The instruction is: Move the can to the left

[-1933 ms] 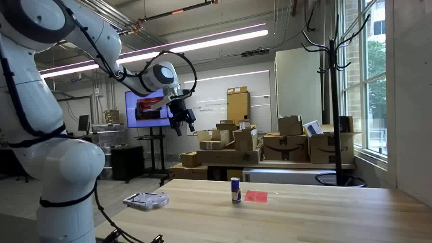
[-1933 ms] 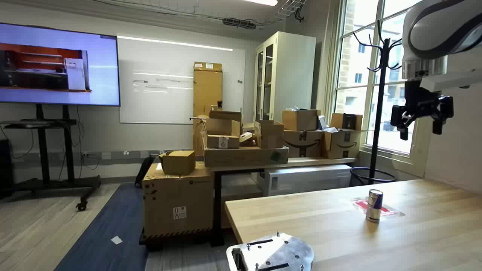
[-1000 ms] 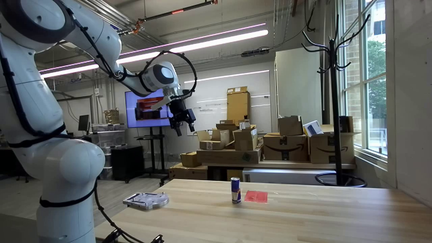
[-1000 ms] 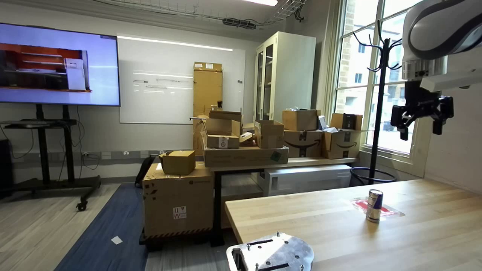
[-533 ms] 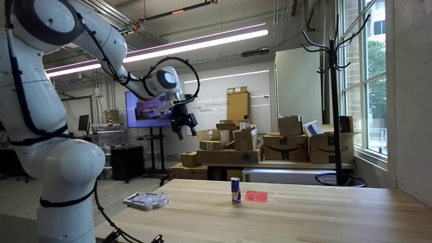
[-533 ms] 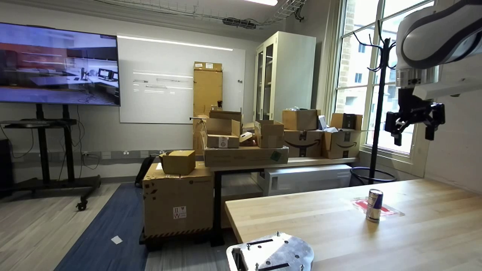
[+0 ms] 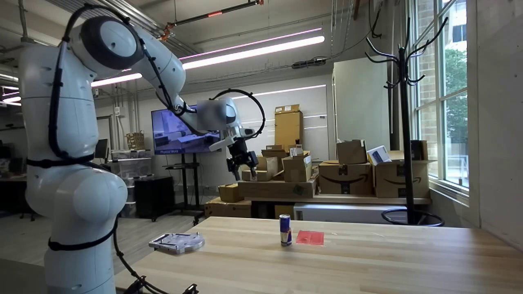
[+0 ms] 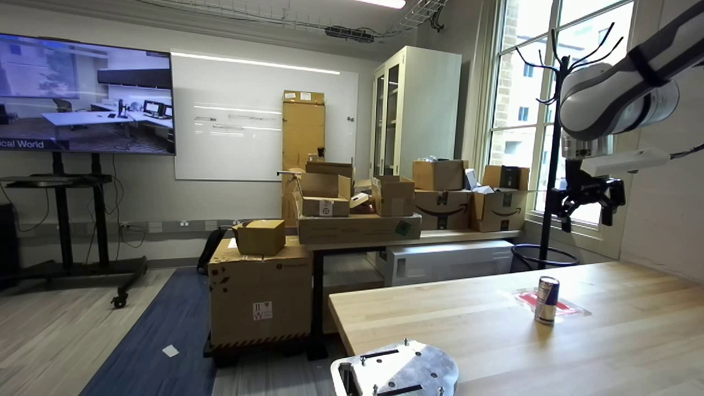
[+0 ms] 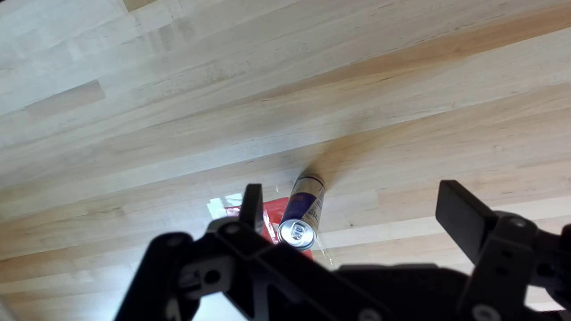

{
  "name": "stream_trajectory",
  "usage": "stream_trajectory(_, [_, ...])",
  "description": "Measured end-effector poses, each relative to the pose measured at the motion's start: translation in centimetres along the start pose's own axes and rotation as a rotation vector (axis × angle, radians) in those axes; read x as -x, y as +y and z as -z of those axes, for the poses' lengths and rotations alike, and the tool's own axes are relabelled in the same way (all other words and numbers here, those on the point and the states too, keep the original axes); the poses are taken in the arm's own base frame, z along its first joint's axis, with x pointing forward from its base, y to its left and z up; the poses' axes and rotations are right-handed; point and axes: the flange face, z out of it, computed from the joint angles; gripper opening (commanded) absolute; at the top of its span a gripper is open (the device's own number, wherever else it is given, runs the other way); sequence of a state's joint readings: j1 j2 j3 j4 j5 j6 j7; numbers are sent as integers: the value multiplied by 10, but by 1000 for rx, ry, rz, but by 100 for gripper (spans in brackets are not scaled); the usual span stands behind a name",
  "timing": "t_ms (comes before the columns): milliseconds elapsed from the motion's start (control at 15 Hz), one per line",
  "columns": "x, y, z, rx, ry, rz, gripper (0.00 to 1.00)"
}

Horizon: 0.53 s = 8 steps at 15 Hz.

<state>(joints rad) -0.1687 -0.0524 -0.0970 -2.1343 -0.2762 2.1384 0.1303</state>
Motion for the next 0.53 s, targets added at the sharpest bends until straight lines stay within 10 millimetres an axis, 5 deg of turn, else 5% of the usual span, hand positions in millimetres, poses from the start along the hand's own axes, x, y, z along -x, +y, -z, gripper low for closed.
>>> stream_trajectory(533, [-68,42,-68,-141,-33,4,100])
